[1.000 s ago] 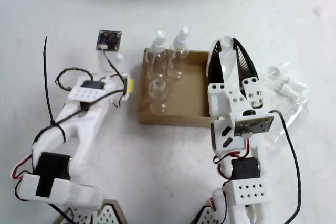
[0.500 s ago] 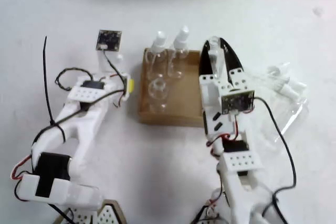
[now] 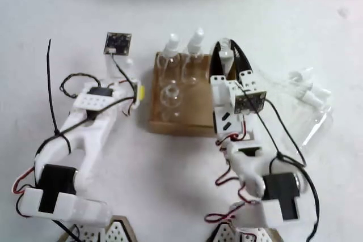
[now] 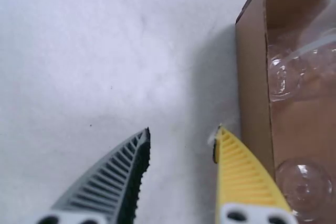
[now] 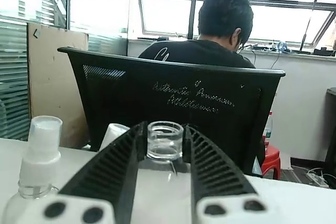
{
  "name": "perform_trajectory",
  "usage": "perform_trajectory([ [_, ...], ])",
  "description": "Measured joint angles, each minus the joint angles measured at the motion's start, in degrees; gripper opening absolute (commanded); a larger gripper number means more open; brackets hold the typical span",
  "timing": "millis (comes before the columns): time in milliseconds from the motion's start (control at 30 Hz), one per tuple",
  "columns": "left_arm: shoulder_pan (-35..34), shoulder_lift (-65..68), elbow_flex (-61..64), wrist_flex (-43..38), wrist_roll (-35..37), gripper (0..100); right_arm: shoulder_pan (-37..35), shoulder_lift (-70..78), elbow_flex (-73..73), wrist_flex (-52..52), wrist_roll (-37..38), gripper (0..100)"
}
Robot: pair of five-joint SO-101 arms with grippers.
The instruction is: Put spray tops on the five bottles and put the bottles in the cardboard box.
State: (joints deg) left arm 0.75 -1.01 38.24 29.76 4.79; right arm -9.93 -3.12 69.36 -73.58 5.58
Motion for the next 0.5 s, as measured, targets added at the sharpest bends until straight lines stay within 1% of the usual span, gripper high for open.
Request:
perform_trajectory([
  [233,0.0,0.0,0.0,0.0,0.0,19,1.5,8.4,-4.9,-0.6,-0.5,1.5],
  [500,0.0,0.0,0.0,0.0,0.0,19,1.5,9.9,-5.5,-0.7,-0.5,1.8],
])
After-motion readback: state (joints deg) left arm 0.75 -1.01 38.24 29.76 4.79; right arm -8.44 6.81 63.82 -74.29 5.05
